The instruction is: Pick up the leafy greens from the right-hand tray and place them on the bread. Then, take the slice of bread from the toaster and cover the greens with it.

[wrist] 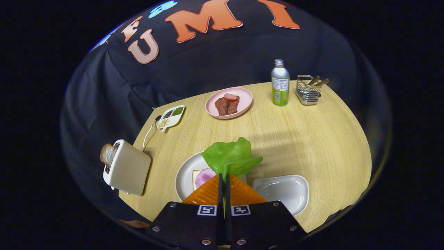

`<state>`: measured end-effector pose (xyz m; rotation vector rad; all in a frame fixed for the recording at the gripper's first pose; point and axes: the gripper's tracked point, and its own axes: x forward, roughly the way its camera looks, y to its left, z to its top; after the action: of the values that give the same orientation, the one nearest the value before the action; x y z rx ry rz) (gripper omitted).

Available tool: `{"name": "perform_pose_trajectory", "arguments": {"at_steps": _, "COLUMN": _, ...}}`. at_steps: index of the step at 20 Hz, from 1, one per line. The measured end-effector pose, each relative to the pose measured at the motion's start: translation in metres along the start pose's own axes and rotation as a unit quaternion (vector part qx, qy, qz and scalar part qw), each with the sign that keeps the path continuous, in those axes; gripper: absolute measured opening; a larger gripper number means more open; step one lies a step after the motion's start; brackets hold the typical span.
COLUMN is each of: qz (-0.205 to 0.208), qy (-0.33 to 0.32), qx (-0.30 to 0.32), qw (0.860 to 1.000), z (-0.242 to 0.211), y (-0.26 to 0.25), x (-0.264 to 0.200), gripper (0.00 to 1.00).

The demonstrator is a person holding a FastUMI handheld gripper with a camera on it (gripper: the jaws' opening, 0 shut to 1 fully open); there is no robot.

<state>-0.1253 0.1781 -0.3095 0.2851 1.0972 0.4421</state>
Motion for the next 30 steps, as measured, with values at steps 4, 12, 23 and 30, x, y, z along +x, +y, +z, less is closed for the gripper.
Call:
{"name": "perform_pose_trajectory", "arguments": {"at_steps": 4, "qz": 0.026, "qy": 0.029, "qx": -0.017, "qw": 0.999, "z": -0.012, "y": 0.03, "x": 0.018, "gripper": 0.01}}
{"name": "perform_pose_trajectory", "arguments": {"at_steps": 12, "qz": 0.062, "qy": 0.08, "qx": -0.044, "qw": 0.994, "z": -0.04, "y": 0.07, "x": 0.045, "gripper": 0.01}}
{"name": "perform_pose_trajectory", "arguments": {"at_steps": 23, "qz": -0.007, "qy": 0.079, "qx": -0.098, "qw": 0.992, "z": -0.047, "y": 0.033, "x": 0.072, "gripper": 0.03}}
{"name": "perform_pose_trajectory", "arguments": {"at_steps": 30, "qz": -0.03, "qy": 0.069, "qx": -0.131, "qw": 0.988, "z": -0.046, "y": 0.023, "x": 0.074, "gripper": 0.35}}
